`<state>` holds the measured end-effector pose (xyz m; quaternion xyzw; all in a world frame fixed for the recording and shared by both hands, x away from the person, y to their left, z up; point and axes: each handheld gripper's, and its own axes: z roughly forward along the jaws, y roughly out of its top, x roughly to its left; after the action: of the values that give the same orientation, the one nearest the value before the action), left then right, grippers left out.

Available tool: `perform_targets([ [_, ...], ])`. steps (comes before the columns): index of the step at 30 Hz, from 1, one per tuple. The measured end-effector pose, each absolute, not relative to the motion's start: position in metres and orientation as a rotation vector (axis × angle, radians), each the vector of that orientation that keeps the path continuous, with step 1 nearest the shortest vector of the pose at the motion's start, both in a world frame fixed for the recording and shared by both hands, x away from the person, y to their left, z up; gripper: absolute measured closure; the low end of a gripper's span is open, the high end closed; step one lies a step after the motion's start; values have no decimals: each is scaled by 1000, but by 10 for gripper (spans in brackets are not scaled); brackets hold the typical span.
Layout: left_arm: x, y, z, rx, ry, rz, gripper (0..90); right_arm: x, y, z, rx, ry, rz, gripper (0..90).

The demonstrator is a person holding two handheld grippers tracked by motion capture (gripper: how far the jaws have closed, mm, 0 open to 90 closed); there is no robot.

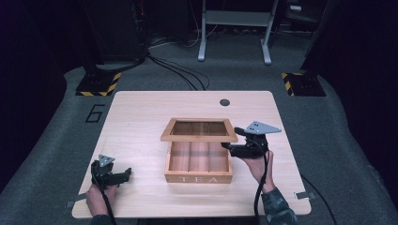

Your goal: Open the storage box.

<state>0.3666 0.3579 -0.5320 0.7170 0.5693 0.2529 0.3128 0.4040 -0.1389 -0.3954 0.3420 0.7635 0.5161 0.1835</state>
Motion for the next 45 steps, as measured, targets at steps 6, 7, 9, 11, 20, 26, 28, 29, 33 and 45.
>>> perform_targets([
  [6, 367, 358, -532, 1894, 1499, 670, 61, 394, -140, -412, 992, 2148, 1463, 228],
  [7, 367, 358, -532, 1895, 1498, 671, 61, 393, -140, -414, 996, 2150, 1465, 227],
  [9, 366, 358, -532, 1895, 1499, 670, 61, 390, -140, -420, 1010, 2151, 1464, 224],
  [11, 366, 358, -532, 1895, 1499, 670, 61, 388, -140, -426, 1024, 2157, 1468, 221],
  [20, 366, 358, -531, 1900, 1499, 664, 61, 379, -140, -448, 1063, 2180, 1460, 223],
  [26, 366, 358, -532, 1900, 1499, 665, 61, 376, -140, -459, 1079, 2221, 1436, 223],
  [28, 366, 358, -532, 1901, 1498, 665, 61, 375, -140, -461, 1077, 2234, 1431, 223],
  [29, 366, 358, -532, 1900, 1499, 665, 61, 375, -140, -462, 1081, 2241, 1422, 223],
  [33, 366, 358, -531, 1900, 1499, 664, 61, 371, -140, -467, 1085, 2258, 1390, 221],
  [45, 366, 358, -532, 1900, 1499, 664, 61, 361, -139, -478, 1073, 2366, 1314, 210],
])
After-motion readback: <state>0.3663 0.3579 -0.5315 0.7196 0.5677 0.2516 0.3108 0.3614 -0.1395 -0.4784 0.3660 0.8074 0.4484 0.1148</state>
